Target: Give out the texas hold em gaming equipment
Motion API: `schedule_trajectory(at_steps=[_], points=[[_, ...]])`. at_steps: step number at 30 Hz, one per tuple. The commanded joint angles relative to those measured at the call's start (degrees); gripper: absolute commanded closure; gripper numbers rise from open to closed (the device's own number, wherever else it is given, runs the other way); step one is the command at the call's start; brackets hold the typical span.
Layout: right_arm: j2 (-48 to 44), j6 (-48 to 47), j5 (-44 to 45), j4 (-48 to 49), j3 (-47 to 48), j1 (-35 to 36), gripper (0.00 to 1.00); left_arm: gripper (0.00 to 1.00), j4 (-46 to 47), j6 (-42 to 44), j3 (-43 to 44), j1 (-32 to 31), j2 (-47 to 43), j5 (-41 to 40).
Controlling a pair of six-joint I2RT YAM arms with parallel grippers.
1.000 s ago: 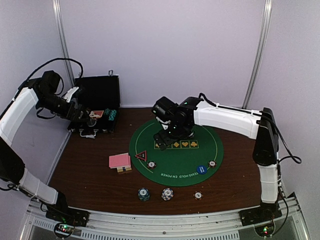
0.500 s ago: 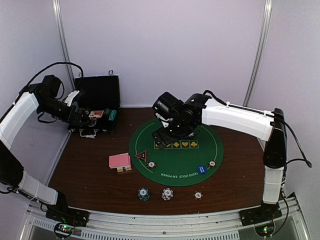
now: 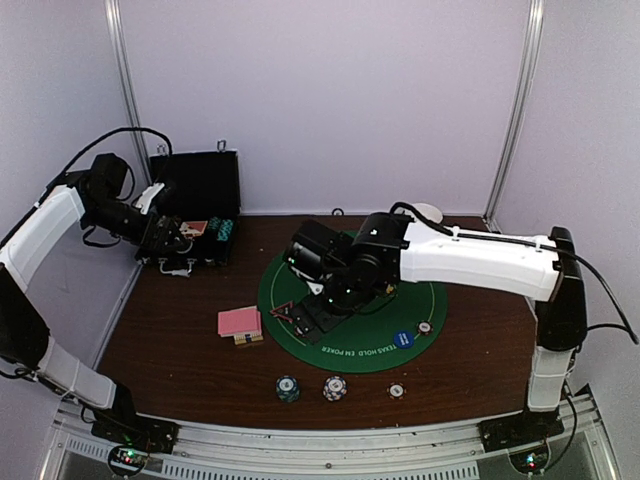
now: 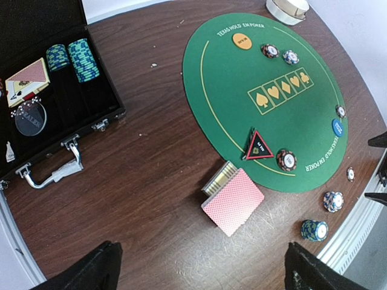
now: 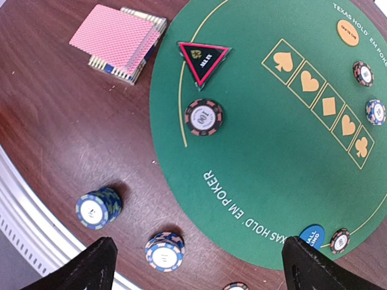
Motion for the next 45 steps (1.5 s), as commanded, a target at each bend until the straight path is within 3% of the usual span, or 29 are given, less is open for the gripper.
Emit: schedule_trajectory(at_steps=[1, 13, 32, 45], points=[[-2.42, 1.64, 0.47, -1.71, -0.16, 0.97, 0.01, 0.02, 1.43, 0.91, 0.17, -0.61, -1.27, -0.20], [-4.06, -0.19, 0.65, -1.98, -1.91, 1.95, 0.01, 0.02, -1.16, 0.48, 1.13, -0.76, 0.55, 1.43], [-2.12, -3.60, -1.69, -1.49, -0.82, 1.95, 0.01, 0.02, -0.72, 2.78, -3.41, -0.78, -4.61, -0.57], [-4.61, -2.40, -1.65, -1.06, -3.46, 1.51, 0.01, 0.02, -5.51, 3.90, -0.67, -1.23, -7.41, 0.82]])
